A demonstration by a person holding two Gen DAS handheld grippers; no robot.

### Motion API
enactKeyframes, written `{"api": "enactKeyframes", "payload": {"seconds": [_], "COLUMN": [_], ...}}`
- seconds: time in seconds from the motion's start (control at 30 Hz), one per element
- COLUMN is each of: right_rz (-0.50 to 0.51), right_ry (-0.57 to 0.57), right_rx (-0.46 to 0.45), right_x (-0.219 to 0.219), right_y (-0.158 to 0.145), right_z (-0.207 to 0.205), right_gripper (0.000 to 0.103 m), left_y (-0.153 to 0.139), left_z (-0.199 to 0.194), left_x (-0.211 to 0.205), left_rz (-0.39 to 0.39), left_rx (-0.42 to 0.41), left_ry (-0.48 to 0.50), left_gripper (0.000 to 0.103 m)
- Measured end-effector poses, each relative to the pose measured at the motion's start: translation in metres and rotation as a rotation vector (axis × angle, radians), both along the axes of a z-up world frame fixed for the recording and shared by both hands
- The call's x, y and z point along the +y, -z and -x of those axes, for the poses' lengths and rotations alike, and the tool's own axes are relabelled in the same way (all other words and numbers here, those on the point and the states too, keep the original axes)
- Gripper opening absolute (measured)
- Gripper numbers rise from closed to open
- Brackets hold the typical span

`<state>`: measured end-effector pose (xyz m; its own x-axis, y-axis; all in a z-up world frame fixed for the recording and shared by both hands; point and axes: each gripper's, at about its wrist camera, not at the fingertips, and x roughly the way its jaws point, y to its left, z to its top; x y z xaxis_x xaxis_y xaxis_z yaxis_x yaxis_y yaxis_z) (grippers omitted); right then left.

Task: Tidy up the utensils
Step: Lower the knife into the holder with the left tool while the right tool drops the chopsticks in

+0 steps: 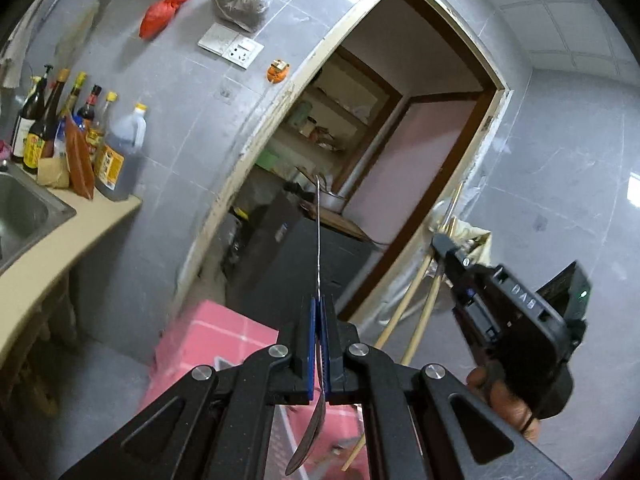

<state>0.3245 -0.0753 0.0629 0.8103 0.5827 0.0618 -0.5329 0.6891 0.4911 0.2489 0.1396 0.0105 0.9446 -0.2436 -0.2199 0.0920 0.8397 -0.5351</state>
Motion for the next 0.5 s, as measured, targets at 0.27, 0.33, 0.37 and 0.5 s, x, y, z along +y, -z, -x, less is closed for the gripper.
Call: {"api": "enactKeyframes", "payload": {"seconds": [0.27,0.33,0.37,0.5], "right_rz": [0.058,0.084,0.097,0.129], "right_ry": [-0.087,-0.117,-0.128,-0.164], "right_rx": [0.012,0.025,0.032,0.064], "right_x": [0.021,0.023,0.025,0.024], "right_y": [0.05,0.06,0.065,0.081], "right_z": [-0.002,0.001,0.003,0.005], "right_gripper": [0.006,0.006,0.006,0.006], "left_y": [0.04,0.044,0.047,0.055], "left_z": [-0.003,0.0,0.003,0.008], "left_x": [0.0,-0.004,-0.007,-0.017], "left_rz": [-0.051,-0.081,-0.105,-0.178], "left_rx": [-0.045,-0.048,-0.047,-0.027], "left_ry": [-0.028,-0.017,-0.011,0.022], "left_gripper": [0.003,0.003,0.003,0.003]}}
